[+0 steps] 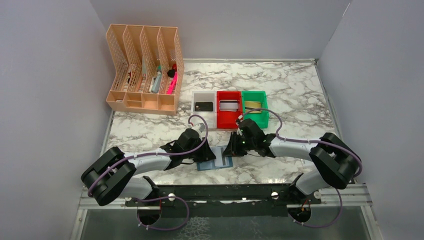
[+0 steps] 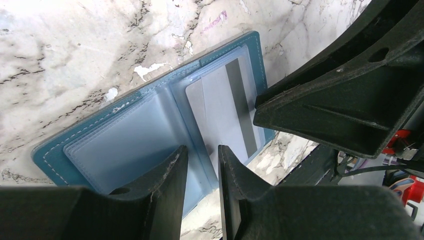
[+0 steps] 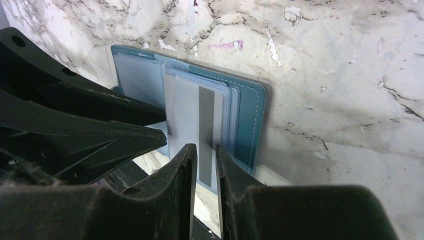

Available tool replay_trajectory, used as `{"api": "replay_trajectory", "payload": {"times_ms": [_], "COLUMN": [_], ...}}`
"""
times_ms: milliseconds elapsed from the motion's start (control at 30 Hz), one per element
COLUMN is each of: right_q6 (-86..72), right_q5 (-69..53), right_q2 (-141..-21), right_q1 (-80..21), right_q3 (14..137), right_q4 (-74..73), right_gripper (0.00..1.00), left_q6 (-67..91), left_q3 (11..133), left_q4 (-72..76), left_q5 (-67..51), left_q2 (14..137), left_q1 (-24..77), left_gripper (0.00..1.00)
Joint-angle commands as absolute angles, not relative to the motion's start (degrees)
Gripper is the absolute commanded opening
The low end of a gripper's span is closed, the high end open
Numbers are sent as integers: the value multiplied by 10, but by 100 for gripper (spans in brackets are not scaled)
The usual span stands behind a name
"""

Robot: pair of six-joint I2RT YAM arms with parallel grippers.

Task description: Take the credit cards out of the card holder

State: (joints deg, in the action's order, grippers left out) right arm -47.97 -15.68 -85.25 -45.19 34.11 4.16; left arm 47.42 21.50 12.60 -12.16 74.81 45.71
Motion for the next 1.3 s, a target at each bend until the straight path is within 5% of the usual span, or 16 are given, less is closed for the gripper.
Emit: {"api": "replay_trajectory", "payload": {"times_ms": [0, 767, 1033, 1267], "right_q6": [-466, -485, -489, -488], "right_q5": [-145, -167, -153, -150], "right_q2": [-833, -892, -890, -889], "right_q1": [-452, -452, -452, -452], "right_q3": [341, 335, 333, 334], "right_q4": [23, 53, 41, 36], "right_gripper": [26, 23, 23, 23], "left_q6": [469, 473, 470, 476], "left_q3": [214, 210, 205, 196], "left_q4": [109, 124, 114, 133], "left_q5": [-116, -117, -106, -114], "left_q2": [749, 752, 722, 714], "left_q1": [456, 456, 456, 456], "left_gripper": [32, 25, 30, 19]}}
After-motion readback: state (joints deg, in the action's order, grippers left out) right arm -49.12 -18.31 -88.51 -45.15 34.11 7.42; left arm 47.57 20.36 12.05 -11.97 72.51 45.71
